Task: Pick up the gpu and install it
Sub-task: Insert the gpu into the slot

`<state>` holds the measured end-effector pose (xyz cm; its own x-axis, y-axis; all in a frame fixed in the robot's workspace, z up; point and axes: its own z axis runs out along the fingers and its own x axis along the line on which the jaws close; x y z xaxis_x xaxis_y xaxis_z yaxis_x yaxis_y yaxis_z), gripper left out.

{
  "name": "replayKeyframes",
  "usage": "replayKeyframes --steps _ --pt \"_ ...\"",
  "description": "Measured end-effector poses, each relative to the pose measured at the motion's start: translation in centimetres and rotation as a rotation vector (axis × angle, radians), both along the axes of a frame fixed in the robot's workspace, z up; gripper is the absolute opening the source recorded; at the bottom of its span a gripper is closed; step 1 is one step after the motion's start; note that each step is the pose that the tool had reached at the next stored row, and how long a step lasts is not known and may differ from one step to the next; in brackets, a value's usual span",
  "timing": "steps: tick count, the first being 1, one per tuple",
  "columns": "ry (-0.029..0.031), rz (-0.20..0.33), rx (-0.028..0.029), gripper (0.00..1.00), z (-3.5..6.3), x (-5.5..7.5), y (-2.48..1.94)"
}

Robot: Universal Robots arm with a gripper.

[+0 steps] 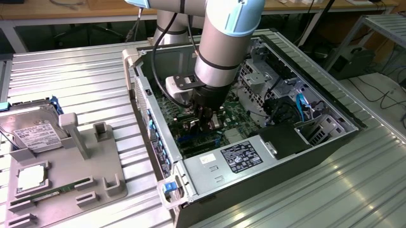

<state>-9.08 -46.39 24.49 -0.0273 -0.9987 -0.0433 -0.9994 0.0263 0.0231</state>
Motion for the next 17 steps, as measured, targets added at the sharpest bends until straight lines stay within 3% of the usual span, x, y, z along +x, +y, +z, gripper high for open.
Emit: replayKeyframes --steps 17 --pt "0.0 0.025 0.0001 0.29 -0.11 0.01 0.06"
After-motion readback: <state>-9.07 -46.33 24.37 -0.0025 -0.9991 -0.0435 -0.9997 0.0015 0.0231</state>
